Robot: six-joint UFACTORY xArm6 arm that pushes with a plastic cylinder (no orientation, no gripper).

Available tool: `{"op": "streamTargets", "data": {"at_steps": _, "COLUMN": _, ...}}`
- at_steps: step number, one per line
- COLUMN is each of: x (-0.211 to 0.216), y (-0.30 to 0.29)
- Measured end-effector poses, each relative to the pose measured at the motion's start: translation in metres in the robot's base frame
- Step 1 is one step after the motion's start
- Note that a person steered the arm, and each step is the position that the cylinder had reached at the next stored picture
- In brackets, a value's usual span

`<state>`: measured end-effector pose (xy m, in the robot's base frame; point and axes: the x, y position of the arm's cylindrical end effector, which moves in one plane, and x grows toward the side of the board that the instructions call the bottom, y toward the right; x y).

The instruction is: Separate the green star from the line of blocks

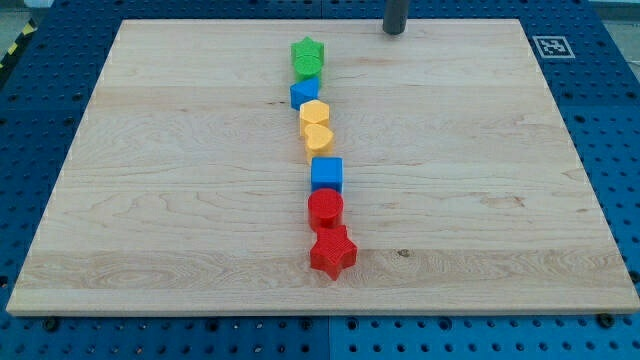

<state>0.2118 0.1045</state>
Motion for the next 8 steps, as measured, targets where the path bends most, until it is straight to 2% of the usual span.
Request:
{"op": "streamTargets", "data": {"at_steps": 2, "x": 0.002, "y": 0.010}}
{"op": "streamTargets", "data": {"at_steps": 3, "x": 0.041, "y": 0.034}}
{"op": "streamTargets", "data": {"at_steps": 5, "x": 0.181, "y": 0.034}}
{"op": "streamTargets", "data": {"at_steps": 6, "x": 0.221, "y": 0.034}}
{"op": "streamTargets", "data": {"at_steps": 8, "x": 0.219, "y": 0.034}}
